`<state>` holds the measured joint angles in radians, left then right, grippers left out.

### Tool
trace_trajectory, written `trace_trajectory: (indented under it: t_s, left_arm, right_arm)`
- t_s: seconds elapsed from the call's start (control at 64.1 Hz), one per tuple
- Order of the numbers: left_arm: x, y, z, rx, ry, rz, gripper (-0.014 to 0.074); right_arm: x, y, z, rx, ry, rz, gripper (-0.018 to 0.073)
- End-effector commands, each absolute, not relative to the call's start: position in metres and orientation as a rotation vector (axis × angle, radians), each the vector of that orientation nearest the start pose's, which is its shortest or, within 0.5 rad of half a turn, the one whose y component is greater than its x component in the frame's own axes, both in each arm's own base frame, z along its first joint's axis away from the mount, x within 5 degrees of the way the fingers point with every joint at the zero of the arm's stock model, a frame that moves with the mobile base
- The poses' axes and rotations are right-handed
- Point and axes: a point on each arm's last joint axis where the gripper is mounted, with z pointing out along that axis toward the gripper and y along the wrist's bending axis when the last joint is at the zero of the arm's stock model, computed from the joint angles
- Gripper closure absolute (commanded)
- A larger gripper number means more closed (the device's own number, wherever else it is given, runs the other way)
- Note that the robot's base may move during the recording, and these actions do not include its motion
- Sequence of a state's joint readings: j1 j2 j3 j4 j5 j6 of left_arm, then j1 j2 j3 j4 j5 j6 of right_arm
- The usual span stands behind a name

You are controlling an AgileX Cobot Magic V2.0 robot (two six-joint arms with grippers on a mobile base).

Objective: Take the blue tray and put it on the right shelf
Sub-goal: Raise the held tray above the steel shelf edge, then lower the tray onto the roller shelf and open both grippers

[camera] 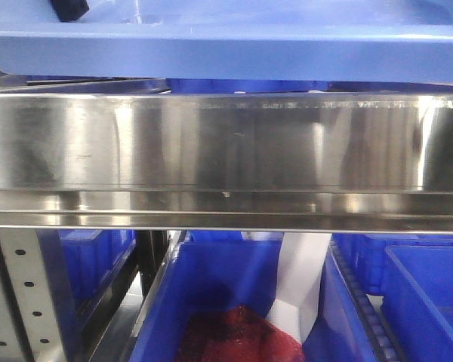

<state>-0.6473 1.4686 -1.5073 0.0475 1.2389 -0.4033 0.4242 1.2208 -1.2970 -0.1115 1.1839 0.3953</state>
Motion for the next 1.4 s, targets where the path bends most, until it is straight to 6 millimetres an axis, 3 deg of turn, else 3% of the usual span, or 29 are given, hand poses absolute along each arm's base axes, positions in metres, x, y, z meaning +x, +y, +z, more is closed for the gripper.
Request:
trace_trajectory:
  t_s: [0.0, 0.234, 0.437, 0.624, 0.764, 0.904, 1.076, 1.201, 1.294, 1.388]
  left_arm:
    - [0.225, -0.17, 0.392, 0.46, 2.683, -0.242, 0.0645]
    - [0.242, -0.165, 0.424, 0.449, 2.421, -0.15, 0.0645]
    - [0.261, -0.167, 0.439, 0.387, 2.334, -0.175, 0.0645]
    - [0.292, -0.172, 0.417, 0.259, 2.416, -0.215, 0.0645]
    - [0.311, -0.178, 0.397, 0.233, 2.457, -0.233, 0.0645]
    - [0.327, -0.179, 0.378, 0.2, 2.505, -0.212, 0.0645]
    - [0.336, -0.18, 0.37, 0.189, 2.51, -0.217, 0.0639]
    - [0.337, -0.181, 0.369, 0.19, 2.505, -0.22, 0.054]
    - [0.338, -0.182, 0.366, 0.193, 2.511, -0.218, 0.0412]
    - [0.339, -0.182, 0.366, 0.194, 2.508, -0.224, 0.024]
  right_arm:
    - [0.212, 0.088, 0.407, -0.096, 2.454, 0.217, 0.0503]
    - [0.219, 0.09, 0.433, -0.097, 2.355, 0.245, 0.0503]
    - [0.248, 0.096, 0.45, -0.064, 2.336, 0.237, 0.0503]
    - [0.289, 0.094, 0.444, -0.009, 2.392, 0.182, 0.0503]
    - [0.313, 0.095, 0.424, 0.015, 2.445, 0.152, 0.0503]
    - [0.332, 0.098, 0.404, 0.016, 2.489, 0.131, 0.0503]
    - [0.347, 0.102, 0.386, -0.011, 2.526, 0.106, 0.0502]
    - [0.35, 0.103, 0.383, -0.018, 2.526, 0.104, 0.0488]
    - [0.35, 0.103, 0.383, -0.018, 2.525, 0.106, 0.0373]
    - [0.35, 0.103, 0.383, -0.018, 2.526, 0.105, 0.0192]
